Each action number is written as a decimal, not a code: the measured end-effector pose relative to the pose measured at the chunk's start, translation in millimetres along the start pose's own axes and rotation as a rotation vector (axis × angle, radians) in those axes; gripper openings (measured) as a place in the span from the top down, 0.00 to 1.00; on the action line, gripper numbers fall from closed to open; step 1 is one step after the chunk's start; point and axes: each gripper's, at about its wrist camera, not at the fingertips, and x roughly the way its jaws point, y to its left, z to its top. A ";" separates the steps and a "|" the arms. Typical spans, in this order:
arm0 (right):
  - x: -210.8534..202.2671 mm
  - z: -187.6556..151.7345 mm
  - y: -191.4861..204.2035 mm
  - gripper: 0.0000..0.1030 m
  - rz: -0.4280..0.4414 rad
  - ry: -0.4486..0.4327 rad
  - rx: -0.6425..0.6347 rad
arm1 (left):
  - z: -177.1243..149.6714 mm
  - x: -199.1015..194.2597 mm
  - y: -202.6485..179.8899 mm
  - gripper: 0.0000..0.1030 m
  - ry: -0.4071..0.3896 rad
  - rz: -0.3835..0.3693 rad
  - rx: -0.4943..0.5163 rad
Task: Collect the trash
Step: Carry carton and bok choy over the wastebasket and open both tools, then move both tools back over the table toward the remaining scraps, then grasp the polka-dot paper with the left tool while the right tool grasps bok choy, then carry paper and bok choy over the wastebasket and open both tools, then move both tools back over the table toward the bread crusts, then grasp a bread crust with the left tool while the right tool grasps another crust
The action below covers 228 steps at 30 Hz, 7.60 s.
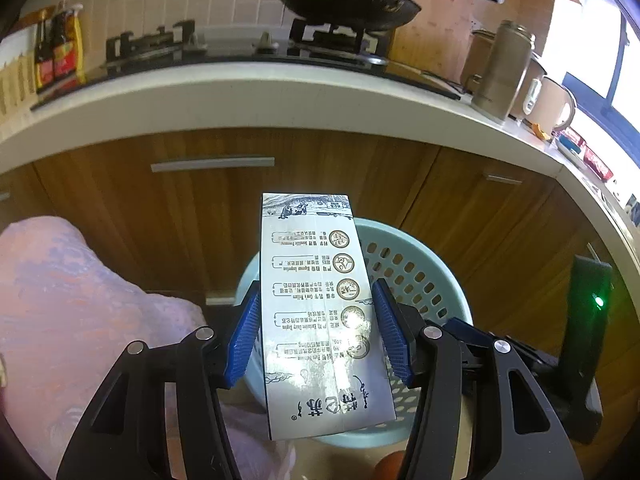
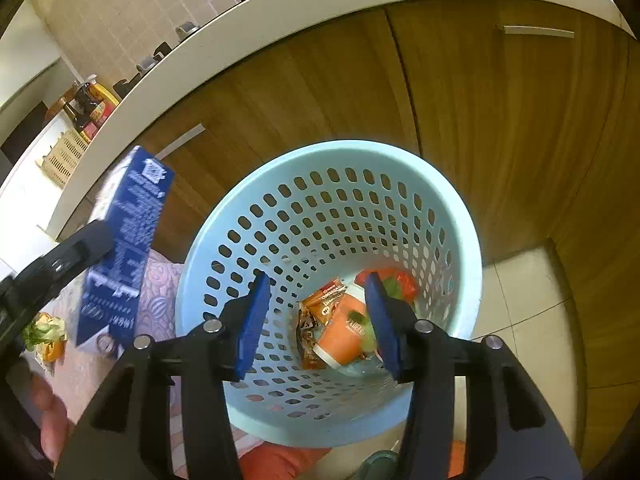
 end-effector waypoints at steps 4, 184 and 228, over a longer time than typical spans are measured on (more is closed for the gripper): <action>-4.5 -1.8 -12.3 0.55 -0.014 -0.002 0.035 | 0.0 13.1 0.1 0.47 0.022 -0.030 -0.010; -151.0 -32.5 99.4 0.41 0.072 -0.296 -0.126 | -46.8 -159.9 42.5 0.40 -0.194 -0.201 -0.039; 28.0 -130.8 428.7 0.41 0.279 -0.020 -0.630 | -141.3 -212.3 413.6 0.42 -0.174 0.176 -0.658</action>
